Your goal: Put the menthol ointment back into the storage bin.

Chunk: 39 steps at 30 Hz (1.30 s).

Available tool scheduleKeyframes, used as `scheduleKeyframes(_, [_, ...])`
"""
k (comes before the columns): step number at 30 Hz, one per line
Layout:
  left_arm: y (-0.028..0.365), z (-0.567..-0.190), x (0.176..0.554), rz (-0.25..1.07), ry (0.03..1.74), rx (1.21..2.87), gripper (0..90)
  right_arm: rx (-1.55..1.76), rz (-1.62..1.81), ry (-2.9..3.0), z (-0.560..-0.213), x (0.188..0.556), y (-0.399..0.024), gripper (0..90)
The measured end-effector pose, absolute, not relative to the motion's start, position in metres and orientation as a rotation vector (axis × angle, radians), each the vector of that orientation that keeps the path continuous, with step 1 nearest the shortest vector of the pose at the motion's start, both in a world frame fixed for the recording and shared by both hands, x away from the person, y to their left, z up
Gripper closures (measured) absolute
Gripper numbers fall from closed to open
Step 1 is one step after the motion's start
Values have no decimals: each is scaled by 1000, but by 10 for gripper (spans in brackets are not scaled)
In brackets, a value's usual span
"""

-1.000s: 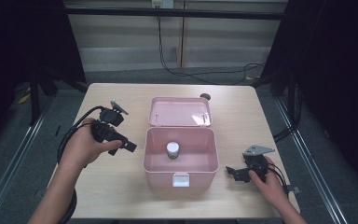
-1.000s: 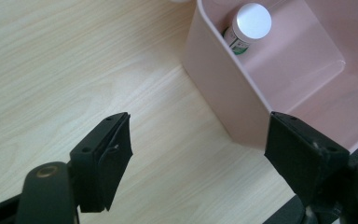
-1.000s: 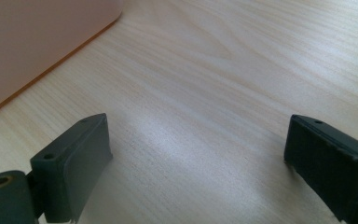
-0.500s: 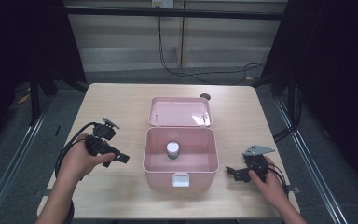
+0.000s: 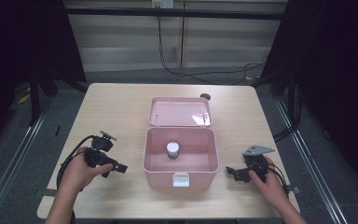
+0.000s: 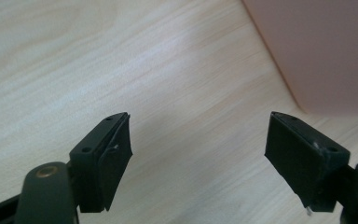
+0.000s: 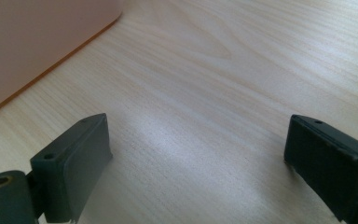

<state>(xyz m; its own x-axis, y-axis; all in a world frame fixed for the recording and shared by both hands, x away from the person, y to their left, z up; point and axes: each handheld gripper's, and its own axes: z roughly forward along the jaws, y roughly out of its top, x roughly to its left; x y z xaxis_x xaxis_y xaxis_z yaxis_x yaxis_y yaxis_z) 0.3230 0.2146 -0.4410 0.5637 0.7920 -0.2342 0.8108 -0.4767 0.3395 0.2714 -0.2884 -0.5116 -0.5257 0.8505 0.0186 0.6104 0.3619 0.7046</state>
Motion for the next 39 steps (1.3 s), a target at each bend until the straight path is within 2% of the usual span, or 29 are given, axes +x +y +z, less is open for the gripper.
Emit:
scheduleKeyframes(16, [218,-479,314,85,1194,2388,210,1282,954,2279,-512,271,-288,66])
scheduleKeyframes(22, [219,-485,313,155,1122,2353,167,1279,953,2279,-512,271,-289,66])
scheduleKeyframes(27, [221,-493,311,284,1028,2349,144,1279,953,2279,-512,271,-289,66])
scheduleKeyframes(34, [223,-503,313,321,986,2294,0,1279,953,2279,-512,271,-289,66])
scheduleKeyframes(39, [225,-505,312,336,982,2264,0,1279,953,2279,-512,272,-289,66])
